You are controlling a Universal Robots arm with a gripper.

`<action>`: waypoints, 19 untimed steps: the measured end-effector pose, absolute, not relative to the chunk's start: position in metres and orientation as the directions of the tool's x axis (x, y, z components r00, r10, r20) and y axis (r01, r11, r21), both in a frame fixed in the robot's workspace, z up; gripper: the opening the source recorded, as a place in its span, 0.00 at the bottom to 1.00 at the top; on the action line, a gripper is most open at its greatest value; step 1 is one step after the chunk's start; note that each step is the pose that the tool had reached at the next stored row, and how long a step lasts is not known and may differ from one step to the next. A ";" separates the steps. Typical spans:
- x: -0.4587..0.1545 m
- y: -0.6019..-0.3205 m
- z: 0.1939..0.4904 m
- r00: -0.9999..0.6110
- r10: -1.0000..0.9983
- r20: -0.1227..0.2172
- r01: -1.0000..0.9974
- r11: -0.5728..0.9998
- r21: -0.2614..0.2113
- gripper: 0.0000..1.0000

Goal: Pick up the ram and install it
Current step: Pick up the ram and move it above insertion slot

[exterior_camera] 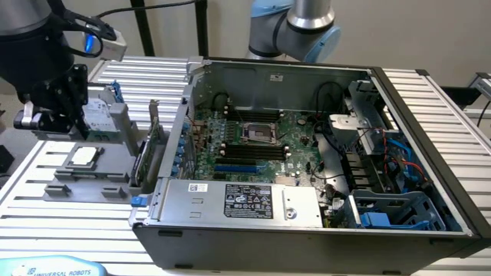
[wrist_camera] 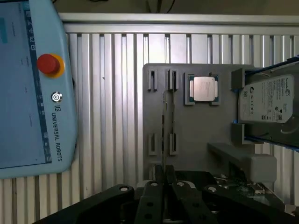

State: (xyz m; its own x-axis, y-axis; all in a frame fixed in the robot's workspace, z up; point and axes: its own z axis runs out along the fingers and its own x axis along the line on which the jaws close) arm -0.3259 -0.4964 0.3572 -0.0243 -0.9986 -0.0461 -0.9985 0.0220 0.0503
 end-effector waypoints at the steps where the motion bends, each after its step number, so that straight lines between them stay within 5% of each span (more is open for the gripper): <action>1: -0.321 -0.496 0.361 -0.024 -0.999 -0.047 -0.998 0.022 0.050 0.13; 19: -0.240 -0.496 0.399 -0.024 -0.996 -0.084 -0.998 0.020 0.052 0.13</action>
